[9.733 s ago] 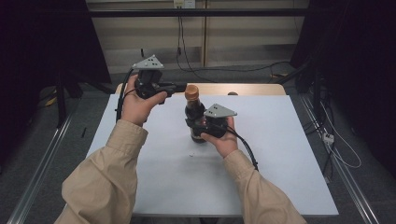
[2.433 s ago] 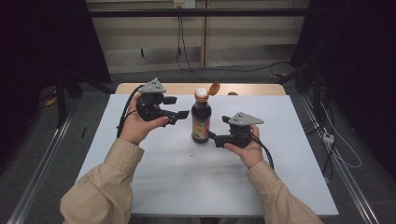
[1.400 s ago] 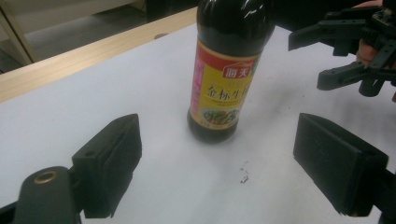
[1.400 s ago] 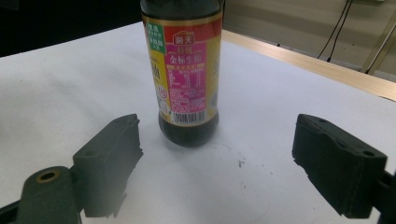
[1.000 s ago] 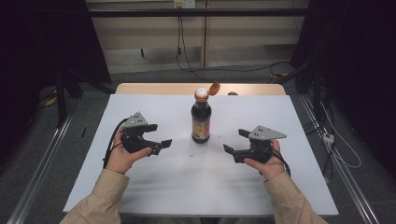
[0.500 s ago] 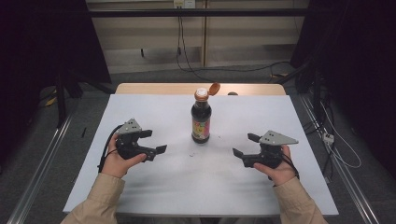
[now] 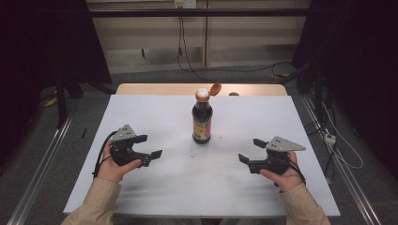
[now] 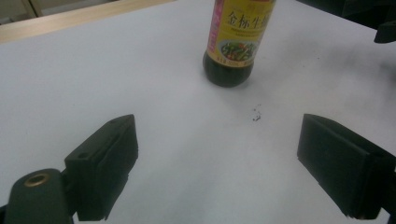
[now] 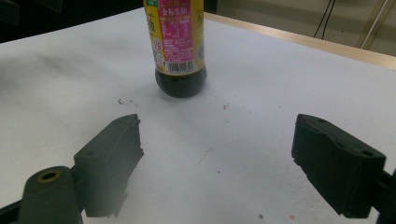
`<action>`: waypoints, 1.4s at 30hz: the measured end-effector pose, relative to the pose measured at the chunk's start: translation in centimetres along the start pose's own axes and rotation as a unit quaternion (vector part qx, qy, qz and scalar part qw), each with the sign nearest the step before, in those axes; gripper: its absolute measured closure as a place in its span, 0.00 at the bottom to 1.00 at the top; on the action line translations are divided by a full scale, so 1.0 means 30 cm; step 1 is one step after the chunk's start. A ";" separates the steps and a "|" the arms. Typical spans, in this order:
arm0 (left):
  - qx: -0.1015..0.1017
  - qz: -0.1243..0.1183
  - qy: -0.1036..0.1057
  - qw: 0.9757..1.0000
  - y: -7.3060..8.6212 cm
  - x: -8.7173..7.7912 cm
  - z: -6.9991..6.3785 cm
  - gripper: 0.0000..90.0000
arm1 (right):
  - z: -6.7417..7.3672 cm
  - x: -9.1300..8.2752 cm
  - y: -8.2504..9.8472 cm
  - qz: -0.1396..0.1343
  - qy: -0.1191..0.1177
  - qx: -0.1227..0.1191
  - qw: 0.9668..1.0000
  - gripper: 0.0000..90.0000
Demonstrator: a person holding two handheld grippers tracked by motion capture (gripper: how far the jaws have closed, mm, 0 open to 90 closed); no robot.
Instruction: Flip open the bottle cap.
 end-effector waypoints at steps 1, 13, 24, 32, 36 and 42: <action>-0.004 0.001 0.002 1.000 0.005 -0.001 0.000 0.14 | -0.002 -0.002 0.003 0.001 0.001 -0.001 1.000 0.17; -0.006 0.002 -0.004 1.000 0.055 -0.014 0.005 0.13 | -0.022 -0.027 0.042 0.006 0.008 0.008 1.000 0.17; -0.010 0.008 -0.004 1.000 0.098 -0.024 0.007 0.13 | -0.037 -0.051 0.083 0.012 0.014 0.013 1.000 0.17; -0.015 0.006 -0.001 1.000 0.126 -0.031 -0.003 0.13 | -0.051 -0.068 0.110 0.018 0.021 0.015 1.000 0.17; -0.016 0.008 -0.003 1.000 0.140 -0.041 0.000 0.13 | -0.052 -0.072 0.121 0.020 0.022 0.016 0.999 0.17; -0.019 0.004 -0.007 1.000 0.156 -0.052 0.004 0.13 | -0.052 -0.081 0.134 0.022 0.023 0.016 0.999 0.17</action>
Point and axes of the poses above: each handheld gripper's, and its own axes: x roughly forward along the jaws, y roughly out of its underside, z roughly to its left, the point moved 9 cm from there along x, roughly forward along the jaws, and after that the axes turned 10 degrees about z, right-handed, at the moved point
